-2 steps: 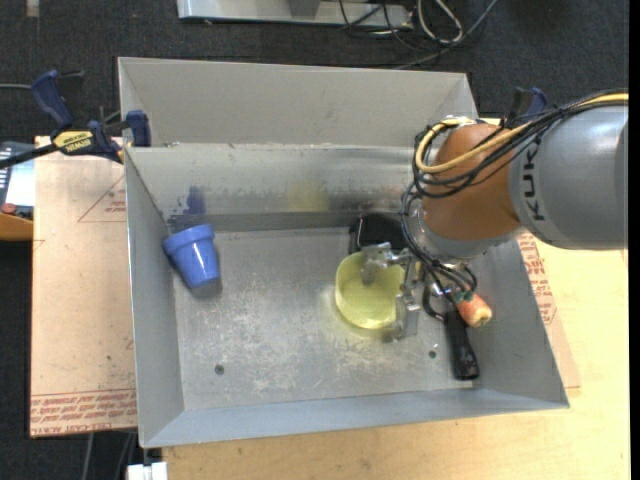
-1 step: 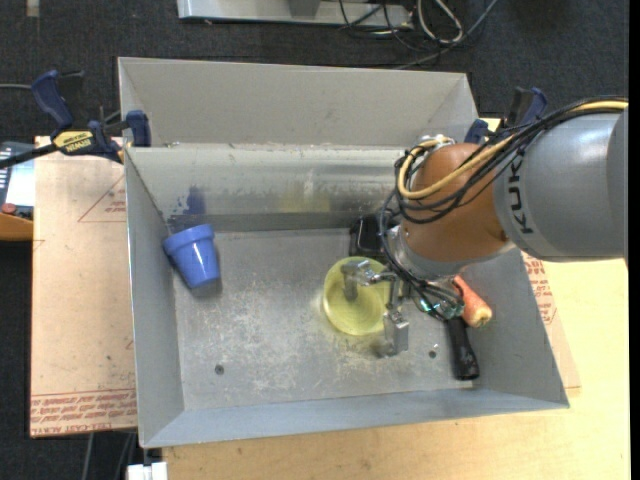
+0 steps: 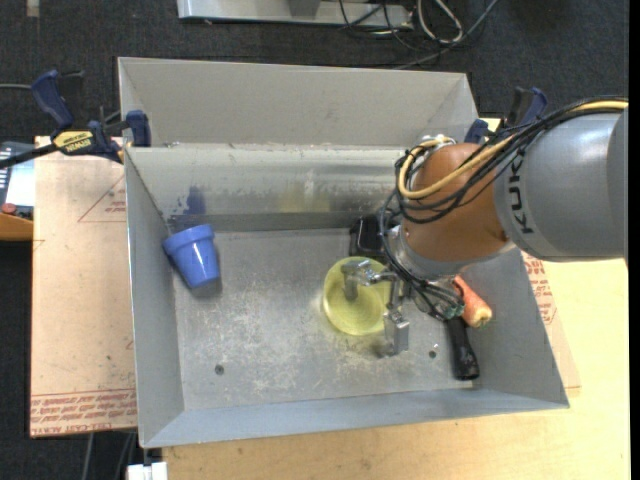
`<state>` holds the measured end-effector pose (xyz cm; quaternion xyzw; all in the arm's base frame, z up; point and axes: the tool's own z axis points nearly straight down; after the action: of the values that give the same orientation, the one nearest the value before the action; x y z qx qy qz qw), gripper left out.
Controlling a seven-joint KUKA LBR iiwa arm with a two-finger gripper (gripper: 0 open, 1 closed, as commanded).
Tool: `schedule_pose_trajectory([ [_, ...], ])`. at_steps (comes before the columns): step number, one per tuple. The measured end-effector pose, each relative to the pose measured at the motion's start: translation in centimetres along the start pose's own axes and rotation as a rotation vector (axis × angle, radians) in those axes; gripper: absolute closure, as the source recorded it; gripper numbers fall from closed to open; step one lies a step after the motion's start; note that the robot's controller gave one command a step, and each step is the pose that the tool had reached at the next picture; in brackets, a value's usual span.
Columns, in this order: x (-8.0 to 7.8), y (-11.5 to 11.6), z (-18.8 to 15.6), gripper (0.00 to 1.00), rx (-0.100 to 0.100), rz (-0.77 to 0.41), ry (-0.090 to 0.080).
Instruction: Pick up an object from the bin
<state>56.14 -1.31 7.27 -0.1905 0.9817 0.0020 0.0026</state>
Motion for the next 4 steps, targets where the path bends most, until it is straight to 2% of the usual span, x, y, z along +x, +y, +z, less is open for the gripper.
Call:
schedule_pose_trajectory([
  [1,0.3,0.0,-0.3,0.0,-0.001,0.013,-0.001],
  [2,-0.5,-0.3,-0.1,0.0,-0.001,0.022,-0.002],
  [3,-3.5,-1.2,0.2,0.0,-0.003,0.07,-0.006],
  [4,-3.3,-1.6,0.2,1.0,-0.006,0.044,-0.002],
])
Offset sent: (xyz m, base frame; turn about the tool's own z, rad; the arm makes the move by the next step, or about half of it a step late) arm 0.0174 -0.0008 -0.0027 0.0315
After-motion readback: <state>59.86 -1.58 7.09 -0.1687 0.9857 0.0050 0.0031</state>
